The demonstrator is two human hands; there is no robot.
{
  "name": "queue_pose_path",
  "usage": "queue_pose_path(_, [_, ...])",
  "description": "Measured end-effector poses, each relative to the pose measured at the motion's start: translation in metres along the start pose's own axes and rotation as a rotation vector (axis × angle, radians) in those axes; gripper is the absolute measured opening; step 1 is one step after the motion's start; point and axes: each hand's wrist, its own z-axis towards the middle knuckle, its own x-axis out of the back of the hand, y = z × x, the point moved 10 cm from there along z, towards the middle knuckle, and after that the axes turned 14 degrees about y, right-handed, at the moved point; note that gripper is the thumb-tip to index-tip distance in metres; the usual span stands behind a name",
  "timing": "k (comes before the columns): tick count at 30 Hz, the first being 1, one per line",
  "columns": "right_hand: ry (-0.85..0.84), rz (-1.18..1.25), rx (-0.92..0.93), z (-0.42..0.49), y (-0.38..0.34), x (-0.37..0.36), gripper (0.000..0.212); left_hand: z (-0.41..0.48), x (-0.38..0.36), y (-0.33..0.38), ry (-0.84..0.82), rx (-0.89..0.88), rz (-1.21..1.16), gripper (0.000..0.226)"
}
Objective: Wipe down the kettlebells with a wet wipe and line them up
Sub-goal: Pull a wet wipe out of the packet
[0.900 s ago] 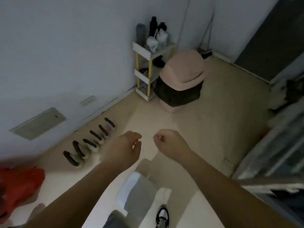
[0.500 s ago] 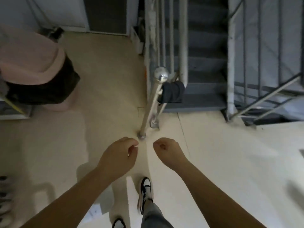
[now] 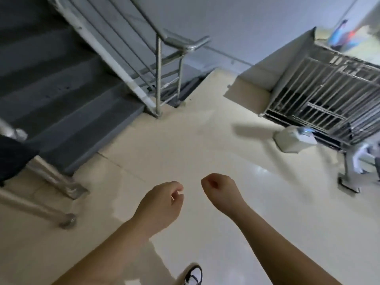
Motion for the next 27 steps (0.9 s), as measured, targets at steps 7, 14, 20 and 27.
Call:
queue_pose_path(7, [0.258,0.121,-0.266,0.092,0.160,0.201,0.037,0.086,-0.181,0.204,-0.273,-0.133,-0.157,0.014])
queue_pose_path(14, [0.450,0.374,-0.505,0.187,0.283,0.306,0.023,0.184,-0.319,0.301,-0.404,-0.164,-0.127,0.014])
queue_pose_path(20, [0.567,0.434,-0.579,0.305,0.355,0.391,0.027,0.306,-0.422,0.399,-0.461,-0.249,-0.127,0.011])
queue_pose_path(27, [0.663,0.552,-0.683,0.413,0.459,0.491,0.031,0.397,-0.567,0.543,-0.611,-0.347,-0.097,0.017])
